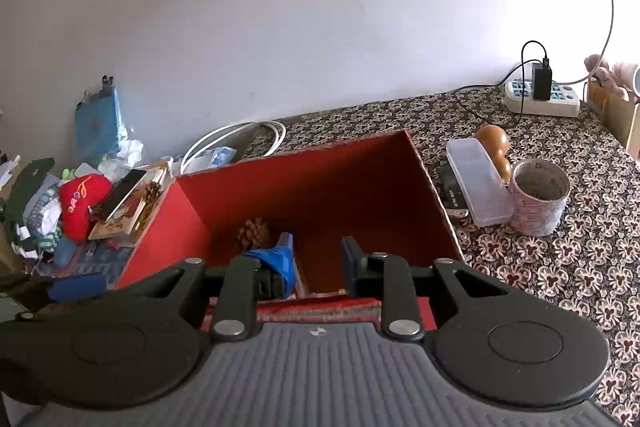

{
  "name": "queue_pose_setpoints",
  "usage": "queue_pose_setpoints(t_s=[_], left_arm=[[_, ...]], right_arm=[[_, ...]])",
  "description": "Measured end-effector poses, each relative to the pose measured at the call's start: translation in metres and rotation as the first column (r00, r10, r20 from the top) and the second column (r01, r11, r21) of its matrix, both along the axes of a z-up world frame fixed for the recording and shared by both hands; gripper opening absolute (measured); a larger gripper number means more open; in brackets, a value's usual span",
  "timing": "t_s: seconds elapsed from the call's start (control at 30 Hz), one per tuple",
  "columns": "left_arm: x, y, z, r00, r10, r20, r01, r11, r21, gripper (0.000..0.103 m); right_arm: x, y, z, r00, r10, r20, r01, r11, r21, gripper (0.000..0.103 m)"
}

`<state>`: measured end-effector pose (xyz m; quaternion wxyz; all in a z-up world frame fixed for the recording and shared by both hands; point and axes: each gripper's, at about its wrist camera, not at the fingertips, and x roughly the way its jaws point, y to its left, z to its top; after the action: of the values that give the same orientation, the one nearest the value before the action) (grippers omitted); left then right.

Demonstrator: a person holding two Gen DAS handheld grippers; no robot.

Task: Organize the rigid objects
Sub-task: 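Withdraw the right gripper up and out of the red box, then move the right gripper down to the orange stick beside the box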

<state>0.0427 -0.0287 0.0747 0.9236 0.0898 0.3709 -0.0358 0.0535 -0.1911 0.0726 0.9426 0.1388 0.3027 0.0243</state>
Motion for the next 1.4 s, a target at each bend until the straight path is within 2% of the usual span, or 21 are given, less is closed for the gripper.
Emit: queue_pose_setpoints(t_s=[0.43, 0.63, 0.77, 0.93, 1.07, 1.13, 1.23, 1.3, 1.4], left_arm=[[-0.026, 0.003, -0.02, 0.998, -0.025, -0.059, 0.023, 0.999, -0.031, 0.078], [-0.029, 0.005, -0.042, 0.988, -0.069, -0.137, 0.057, 0.994, -0.091, 0.078], [-0.034, 0.01, -0.064, 0.977, -0.102, -0.187, 0.08, 0.99, -0.12, 0.078], [-0.045, 0.02, -0.088, 0.96, -0.143, -0.242, 0.097, 0.976, -0.193, 0.078], [-0.049, 0.021, -0.1, 0.946, -0.196, -0.258, 0.134, 0.962, -0.239, 0.08], [-0.049, 0.02, -0.102, 0.941, -0.227, -0.251, 0.16, 0.952, -0.261, 0.084], [-0.047, 0.015, -0.105, 0.932, -0.273, -0.237, 0.205, 0.939, -0.276, 0.084], [-0.042, 0.011, -0.108, 0.926, -0.301, -0.228, 0.239, 0.934, -0.265, 0.084], [-0.035, 0.002, -0.114, 0.914, -0.348, -0.21, 0.302, 0.927, -0.222, 0.084]], right_arm=[[-0.031, 0.003, -0.01, 0.999, 0.036, 0.0, -0.036, 0.999, -0.024, 0.008], [-0.047, 0.007, -0.021, 0.997, 0.074, 0.0, -0.074, 0.995, -0.063, 0.008], [-0.056, 0.002, -0.039, 0.993, 0.105, -0.049, -0.107, 0.993, -0.043, 0.008], [-0.066, -0.008, -0.062, 0.984, 0.111, -0.136, -0.116, 0.993, -0.024, 0.008], [-0.072, -0.014, -0.075, 0.976, 0.124, -0.182, -0.126, 0.992, 0.001, 0.008], [-0.074, -0.014, -0.077, 0.972, 0.138, -0.189, -0.137, 0.99, 0.019, 0.008], [-0.072, -0.014, -0.082, 0.968, 0.149, -0.204, -0.145, 0.989, 0.033, 0.008], [-0.069, -0.014, -0.084, 0.965, 0.152, -0.216, -0.146, 0.988, 0.044, 0.008], [-0.063, -0.019, -0.088, 0.957, 0.163, -0.239, -0.14, 0.984, 0.11, 0.008]])
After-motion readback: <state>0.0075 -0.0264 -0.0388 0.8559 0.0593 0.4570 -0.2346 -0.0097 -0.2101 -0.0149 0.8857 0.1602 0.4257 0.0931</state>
